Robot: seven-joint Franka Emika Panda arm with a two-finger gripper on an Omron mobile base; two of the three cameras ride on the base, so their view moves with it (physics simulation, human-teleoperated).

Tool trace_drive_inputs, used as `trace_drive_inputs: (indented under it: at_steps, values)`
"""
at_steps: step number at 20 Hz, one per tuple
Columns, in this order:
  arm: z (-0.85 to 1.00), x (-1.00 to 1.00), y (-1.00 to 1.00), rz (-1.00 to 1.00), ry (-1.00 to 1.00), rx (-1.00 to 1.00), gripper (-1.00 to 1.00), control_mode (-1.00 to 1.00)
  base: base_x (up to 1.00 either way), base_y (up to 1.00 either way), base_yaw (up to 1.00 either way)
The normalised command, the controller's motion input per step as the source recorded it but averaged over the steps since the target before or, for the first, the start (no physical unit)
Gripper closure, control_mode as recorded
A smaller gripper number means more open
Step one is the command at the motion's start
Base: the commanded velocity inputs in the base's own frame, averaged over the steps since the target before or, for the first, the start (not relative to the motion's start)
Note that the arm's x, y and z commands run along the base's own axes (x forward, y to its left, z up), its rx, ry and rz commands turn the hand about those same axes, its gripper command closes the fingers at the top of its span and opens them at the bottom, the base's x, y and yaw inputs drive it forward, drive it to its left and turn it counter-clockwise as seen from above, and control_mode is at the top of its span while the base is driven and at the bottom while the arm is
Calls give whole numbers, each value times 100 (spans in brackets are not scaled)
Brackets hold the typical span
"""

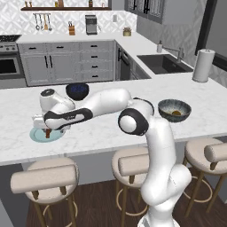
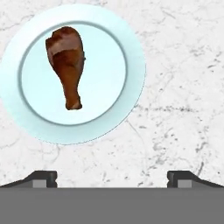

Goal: Pick the chicken drumstick and avocado from their plates and place them in the bowl. Then put the bowl in the fridge.

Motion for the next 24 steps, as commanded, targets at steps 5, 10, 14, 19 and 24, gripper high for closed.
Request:
trace_drive_inputs:
  at_steps: [5,10,14,19,24]
  values:
    - [-27,36,16,0,6,-5,-100,-100,0,0,0]
    - [-23,31,29,0,7,-5,-100,-100,0,0,0]
    - [-20,32,24,0,8,-5,-100,-100,0,0,0]
    - [-36,37,4,0,5,-3,-100,-100,0,0,0]
    - [-17,37,14,0,0,-4,-100,-100,0,0,0]
